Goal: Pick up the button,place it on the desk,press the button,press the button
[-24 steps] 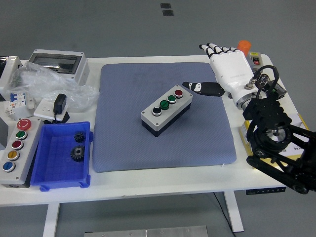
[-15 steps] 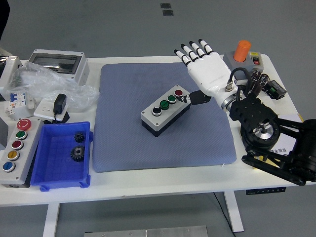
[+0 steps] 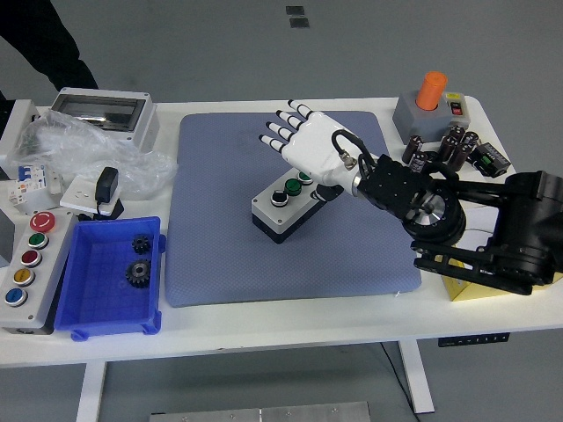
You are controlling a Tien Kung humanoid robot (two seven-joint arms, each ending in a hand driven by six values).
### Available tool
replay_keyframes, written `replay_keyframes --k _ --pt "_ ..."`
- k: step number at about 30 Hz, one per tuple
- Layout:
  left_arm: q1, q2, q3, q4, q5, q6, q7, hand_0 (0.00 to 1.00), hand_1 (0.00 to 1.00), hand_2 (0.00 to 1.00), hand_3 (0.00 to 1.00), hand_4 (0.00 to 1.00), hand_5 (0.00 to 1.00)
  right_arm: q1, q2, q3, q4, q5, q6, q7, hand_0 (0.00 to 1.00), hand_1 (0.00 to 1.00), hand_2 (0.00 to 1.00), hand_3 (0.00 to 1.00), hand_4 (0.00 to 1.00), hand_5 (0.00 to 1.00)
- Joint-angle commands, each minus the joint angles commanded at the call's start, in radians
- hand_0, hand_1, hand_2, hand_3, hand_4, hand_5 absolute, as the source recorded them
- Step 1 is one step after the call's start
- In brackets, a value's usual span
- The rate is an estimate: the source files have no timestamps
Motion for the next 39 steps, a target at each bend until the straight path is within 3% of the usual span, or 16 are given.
replay_keyframes --k 10,18,28,39 --pt "-0.004 0.004 0.006 0.0 0.0 0.001 0.002 0.586 0.622 0.611 0.624 0.689 0.482 0.021 0.07 0.091 -0.097 0.0 0.183 0.166 0.998 0.998 0.998 0.998 0.888 0.087" --pt "-0.001 0.009 0.018 0.0 -0.007 0.004 0.001 0.586 0.622 0.609 0.623 0.686 0.472 0.007 0.093 0.145 -0.128 0.0 0.249 0.259 0.998 0.998 0.998 0.998 0.874 0.062" --pt "-0.009 0.012 0.028 0.0 -0.004 0.002 0.0 0.585 0.622 0.609 0.623 0.686 0.468 -0.029 0.154 0.192 -0.204 0.0 0.275 0.339 0.998 0.998 0.998 0.998 0.86 0.044" --pt "-0.017 0.018 0.036 0.0 -0.002 -0.001 -0.004 0.586 0.623 0.607 0.622 0.681 0.462 -0.076 0.203 0.23 -0.343 0.0 0.259 0.406 0.998 0.998 0.998 0.998 0.844 0.026"
